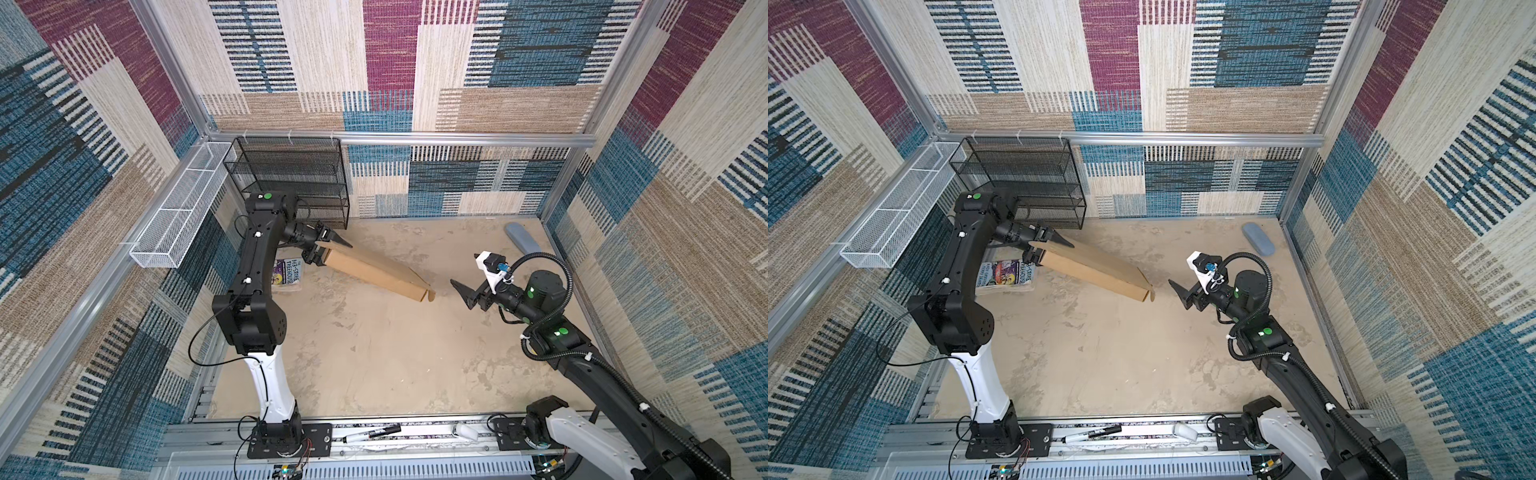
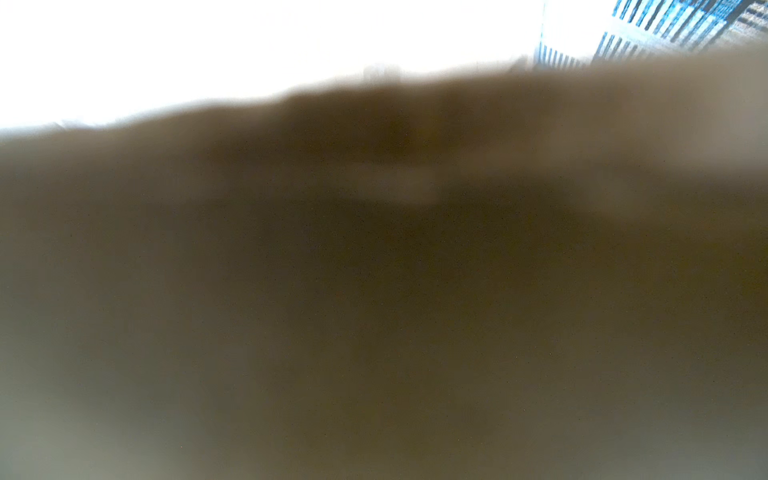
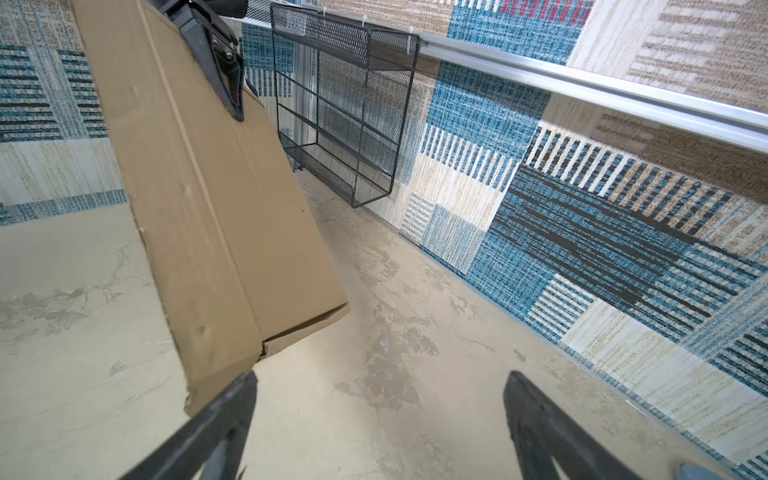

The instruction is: Fold the paper box

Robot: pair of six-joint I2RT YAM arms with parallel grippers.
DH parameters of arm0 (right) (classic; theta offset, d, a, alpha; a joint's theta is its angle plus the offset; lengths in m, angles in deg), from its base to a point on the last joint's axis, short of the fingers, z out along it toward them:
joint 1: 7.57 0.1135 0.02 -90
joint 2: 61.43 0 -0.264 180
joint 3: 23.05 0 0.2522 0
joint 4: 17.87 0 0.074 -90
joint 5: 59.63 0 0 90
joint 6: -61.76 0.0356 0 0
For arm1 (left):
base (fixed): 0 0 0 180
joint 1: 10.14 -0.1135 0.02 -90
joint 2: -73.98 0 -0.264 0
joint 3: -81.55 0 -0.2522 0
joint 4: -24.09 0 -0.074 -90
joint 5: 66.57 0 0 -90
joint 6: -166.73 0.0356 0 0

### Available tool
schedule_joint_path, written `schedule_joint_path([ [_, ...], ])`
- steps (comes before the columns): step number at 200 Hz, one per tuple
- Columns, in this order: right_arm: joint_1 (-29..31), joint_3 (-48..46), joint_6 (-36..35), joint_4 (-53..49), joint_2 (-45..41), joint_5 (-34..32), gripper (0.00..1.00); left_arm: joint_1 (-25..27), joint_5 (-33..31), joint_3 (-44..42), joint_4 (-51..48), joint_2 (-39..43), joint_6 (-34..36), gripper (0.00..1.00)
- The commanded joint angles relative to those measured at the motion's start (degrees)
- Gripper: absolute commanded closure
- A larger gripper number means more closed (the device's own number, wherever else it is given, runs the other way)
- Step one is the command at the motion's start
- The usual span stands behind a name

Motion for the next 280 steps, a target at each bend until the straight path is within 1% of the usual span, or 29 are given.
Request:
schedule_joint_path([
  [1, 2.36, 1.01, -2.95, -7.32, -0.21, -3.45, 0.07, -0.86, 3.63, -0.36, -10.05, -0.58, 4.43, 0.90],
  [24, 6.15, 1.59, -5.60, -11.53, 1.34, -5.82, 0.07, -1.30, 5.11, 0.56, -10.05, -1.49, 5.04, 0.91],
  [63, 11.23, 0.79, -8.04, -11.23, 5.03, -4.57, 0.08, -1.64, 6.83, 0.71, -10.06, -2.03, 5.87, 0.92],
  [94, 12.10, -1.59, -8.40, -4.90, 6.34, -4.91, 0.08, -1.95, 7.58, -1.51, -10.05, -0.94, 6.38, 0.94],
  [120, 12.38, -5.27, -8.54, 4.71, 6.24, -6.45, 0.08, -1.84, 7.45, -3.64, -10.02, 0.22, 6.38, 0.95],
  [135, 12.38, -7.29, -8.41, 10.58, 6.50, -7.19, 0.07, -1.91, 7.34, -5.05, -10.06, 1.19, 6.22, 0.97],
  [166, 12.38, -8.28, -8.15, 18.67, 8.85, -2.11, 0.07, -1.83, 7.59, -6.13, -10.06, 2.57, 5.28, 0.97],
  [198, 12.38, -7.88, -8.43, 23.74, 11.42, 4.80, 0.08, -1.79, 7.78, -8.65, -10.06, 3.81, 5.61, 0.99],
  [214, 12.38, -7.02, -8.20, 23.96, 12.69, 8.12, 0.08, -1.80, 7.91, -9.80, -10.01, 3.82, 5.86, 1.00],
  [256, 12.46, -7.12, -8.30, 25.26, 14.14, 11.96, 0.09, -1.58, 8.18, -9.15, -10.06, 3.16, 5.30, 1.00],
  [280, 12.96, -8.19, -8.59, 28.01, 14.68, 11.10, 0.10, -0.63, 8.66, -9.25, -10.06, 3.16, 5.18, 1.00],
])
